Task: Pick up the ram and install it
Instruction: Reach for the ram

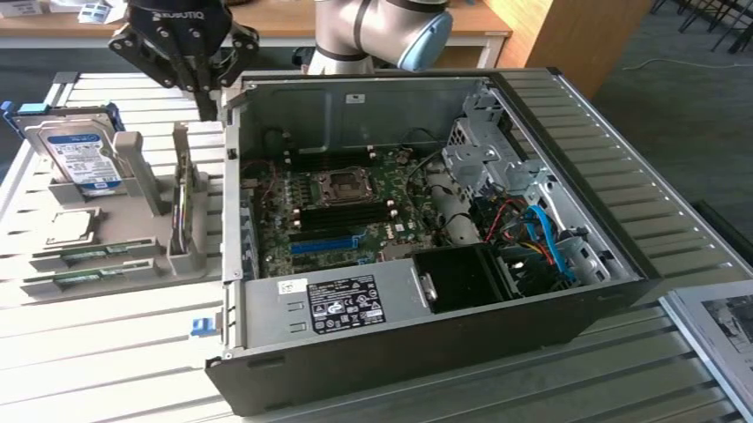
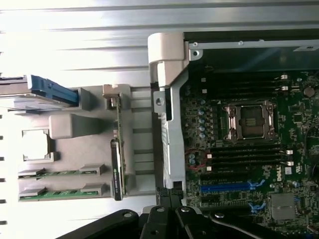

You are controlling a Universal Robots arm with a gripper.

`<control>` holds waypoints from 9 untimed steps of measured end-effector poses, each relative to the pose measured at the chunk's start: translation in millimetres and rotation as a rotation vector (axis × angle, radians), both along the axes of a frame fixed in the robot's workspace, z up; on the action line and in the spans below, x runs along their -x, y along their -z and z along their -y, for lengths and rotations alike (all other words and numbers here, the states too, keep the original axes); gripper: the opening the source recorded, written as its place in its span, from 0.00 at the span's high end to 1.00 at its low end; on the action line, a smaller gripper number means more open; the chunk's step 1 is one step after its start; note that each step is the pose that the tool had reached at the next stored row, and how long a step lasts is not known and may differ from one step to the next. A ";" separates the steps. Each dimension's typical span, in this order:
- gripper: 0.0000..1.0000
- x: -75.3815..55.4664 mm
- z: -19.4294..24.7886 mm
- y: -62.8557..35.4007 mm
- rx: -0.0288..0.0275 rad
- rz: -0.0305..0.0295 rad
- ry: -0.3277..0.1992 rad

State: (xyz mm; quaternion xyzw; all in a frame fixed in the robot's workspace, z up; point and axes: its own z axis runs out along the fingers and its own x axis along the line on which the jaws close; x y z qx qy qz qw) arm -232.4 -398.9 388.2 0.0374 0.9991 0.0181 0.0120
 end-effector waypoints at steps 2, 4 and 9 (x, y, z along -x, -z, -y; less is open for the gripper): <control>0.90 7.0 0.0 0.0 0.0001 -0.0001 0.000; 0.90 13.7 0.0 0.1 0.0001 -0.0001 0.000; 0.90 31.8 0.0 0.3 0.0001 0.0000 0.000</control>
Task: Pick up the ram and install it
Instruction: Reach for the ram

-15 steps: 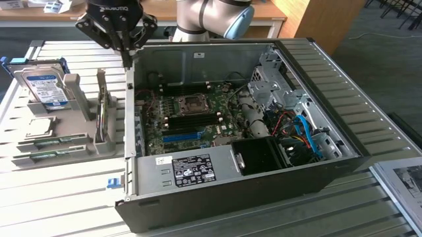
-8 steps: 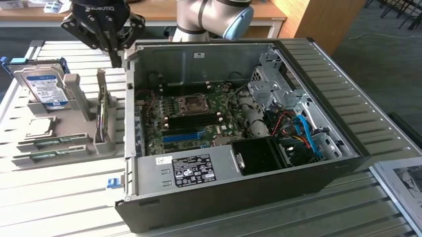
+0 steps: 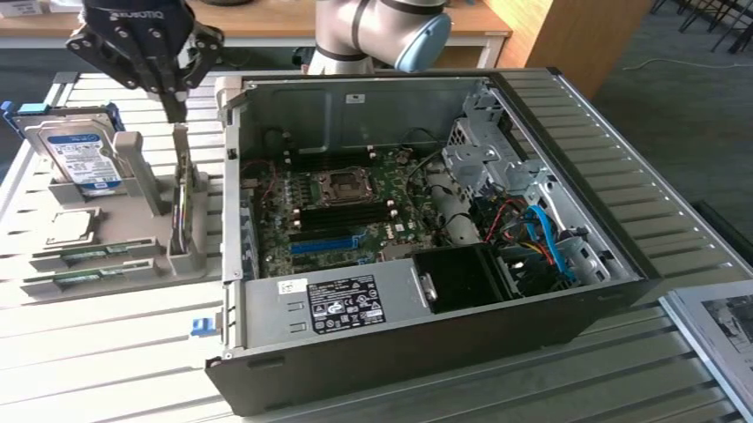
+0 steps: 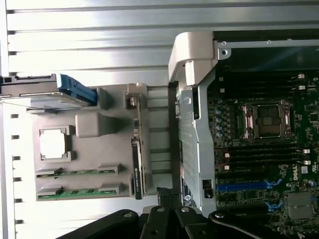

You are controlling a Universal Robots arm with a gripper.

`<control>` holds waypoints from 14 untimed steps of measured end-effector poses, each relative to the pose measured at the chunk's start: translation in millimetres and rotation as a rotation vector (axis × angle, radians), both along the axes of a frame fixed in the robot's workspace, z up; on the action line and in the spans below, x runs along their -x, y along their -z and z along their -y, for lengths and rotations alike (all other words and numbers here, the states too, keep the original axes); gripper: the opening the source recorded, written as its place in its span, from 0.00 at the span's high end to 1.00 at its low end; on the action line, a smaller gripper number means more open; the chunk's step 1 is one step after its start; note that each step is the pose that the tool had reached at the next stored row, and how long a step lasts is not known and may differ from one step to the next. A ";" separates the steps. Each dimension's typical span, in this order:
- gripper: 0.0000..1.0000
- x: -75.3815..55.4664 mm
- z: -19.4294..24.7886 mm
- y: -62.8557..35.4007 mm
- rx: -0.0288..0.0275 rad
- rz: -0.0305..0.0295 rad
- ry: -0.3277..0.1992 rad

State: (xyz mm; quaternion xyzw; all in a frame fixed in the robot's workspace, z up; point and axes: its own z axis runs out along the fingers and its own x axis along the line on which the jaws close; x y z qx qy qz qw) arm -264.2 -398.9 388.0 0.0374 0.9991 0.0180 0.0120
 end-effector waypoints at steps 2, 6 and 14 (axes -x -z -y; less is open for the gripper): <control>0.90 7.6 0.0 0.1 0.0000 0.0000 0.000; 0.90 22.3 0.0 0.2 0.0000 0.0000 0.000; 0.90 50.0 0.0 0.5 0.0001 -0.0001 0.000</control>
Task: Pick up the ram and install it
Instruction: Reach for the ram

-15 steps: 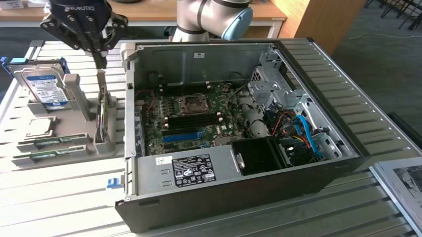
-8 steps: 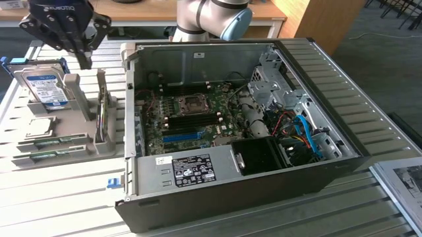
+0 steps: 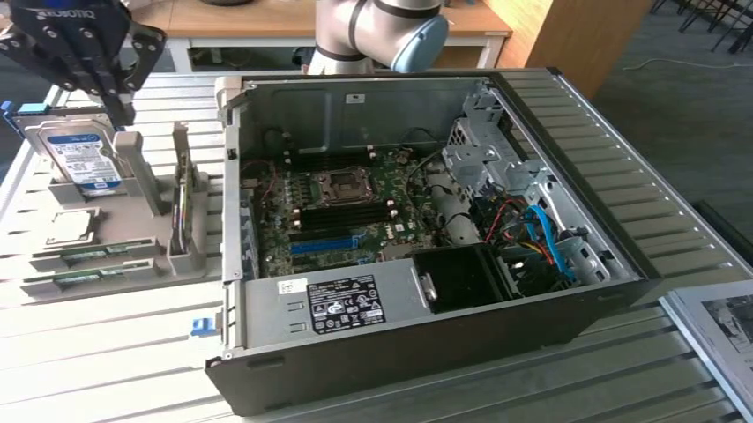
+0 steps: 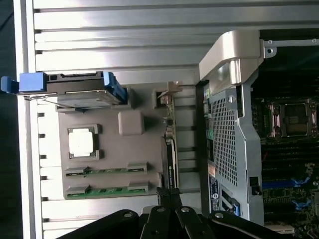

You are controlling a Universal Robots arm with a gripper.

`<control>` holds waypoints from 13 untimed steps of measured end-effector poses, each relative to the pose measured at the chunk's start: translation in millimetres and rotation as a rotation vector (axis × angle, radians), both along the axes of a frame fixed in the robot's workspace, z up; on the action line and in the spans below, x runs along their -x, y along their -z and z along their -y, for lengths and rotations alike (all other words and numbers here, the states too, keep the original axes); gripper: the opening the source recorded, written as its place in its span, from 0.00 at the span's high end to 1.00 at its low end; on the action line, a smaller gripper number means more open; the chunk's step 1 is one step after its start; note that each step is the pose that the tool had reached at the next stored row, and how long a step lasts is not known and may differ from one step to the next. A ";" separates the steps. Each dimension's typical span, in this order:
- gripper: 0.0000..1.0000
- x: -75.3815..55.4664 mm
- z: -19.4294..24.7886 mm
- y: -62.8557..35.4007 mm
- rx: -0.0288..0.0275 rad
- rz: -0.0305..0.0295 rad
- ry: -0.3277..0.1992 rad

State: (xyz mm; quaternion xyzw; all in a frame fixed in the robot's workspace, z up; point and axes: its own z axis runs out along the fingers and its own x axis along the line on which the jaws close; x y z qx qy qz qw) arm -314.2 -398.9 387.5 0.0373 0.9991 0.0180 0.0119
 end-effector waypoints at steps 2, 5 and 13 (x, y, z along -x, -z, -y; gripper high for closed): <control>0.90 7.1 0.0 0.1 0.0000 0.0000 0.000; 0.90 17.5 0.0 0.2 -0.0001 0.0000 0.000; 0.90 44.5 0.0 0.4 -0.0001 0.0000 0.000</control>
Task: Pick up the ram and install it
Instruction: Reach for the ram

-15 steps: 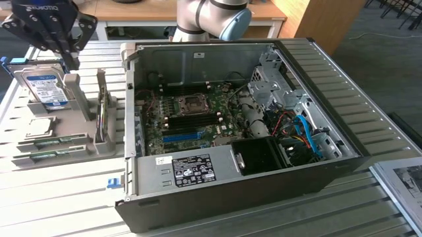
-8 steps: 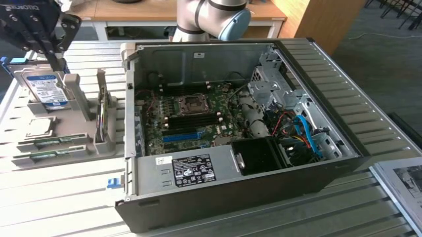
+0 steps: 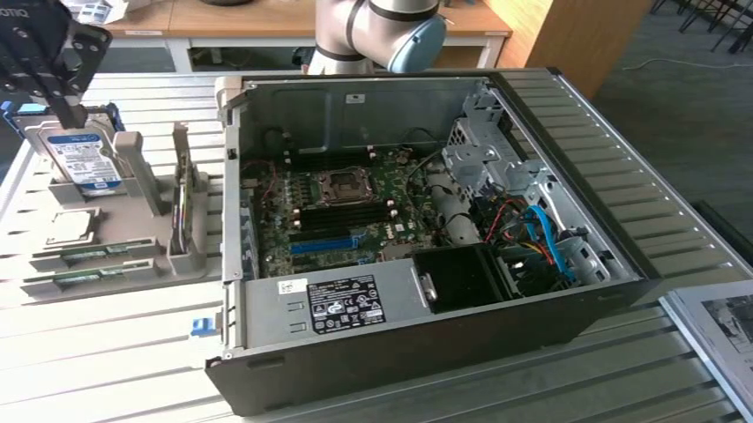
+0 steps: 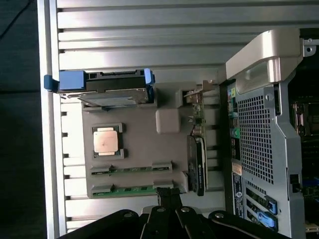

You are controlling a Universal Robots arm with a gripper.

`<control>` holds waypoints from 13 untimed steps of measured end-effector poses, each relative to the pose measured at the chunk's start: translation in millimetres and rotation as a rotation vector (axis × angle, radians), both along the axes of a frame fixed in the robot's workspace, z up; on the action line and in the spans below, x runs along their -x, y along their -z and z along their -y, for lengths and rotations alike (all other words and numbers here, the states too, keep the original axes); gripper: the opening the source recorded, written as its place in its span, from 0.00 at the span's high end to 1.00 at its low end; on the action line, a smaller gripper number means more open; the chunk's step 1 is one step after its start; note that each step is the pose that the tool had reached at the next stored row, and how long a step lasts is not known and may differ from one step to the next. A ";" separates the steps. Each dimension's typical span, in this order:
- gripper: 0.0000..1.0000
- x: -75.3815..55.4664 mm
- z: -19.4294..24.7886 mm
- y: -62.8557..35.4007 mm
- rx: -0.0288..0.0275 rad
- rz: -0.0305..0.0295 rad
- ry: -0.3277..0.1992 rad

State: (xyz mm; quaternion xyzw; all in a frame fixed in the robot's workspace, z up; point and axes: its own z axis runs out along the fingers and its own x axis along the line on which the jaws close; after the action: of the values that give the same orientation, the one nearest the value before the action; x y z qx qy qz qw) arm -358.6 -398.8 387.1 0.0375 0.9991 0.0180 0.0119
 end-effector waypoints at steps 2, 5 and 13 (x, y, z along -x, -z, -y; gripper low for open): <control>0.90 6.8 0.0 0.1 0.0000 0.0001 0.000; 0.90 16.3 0.0 0.1 0.0001 0.0001 0.000; 0.90 25.6 0.0 0.2 0.0000 0.0001 0.000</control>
State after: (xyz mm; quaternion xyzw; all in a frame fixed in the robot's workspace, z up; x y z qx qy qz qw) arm -384.2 -398.8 386.9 0.0374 0.9991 0.0181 0.0120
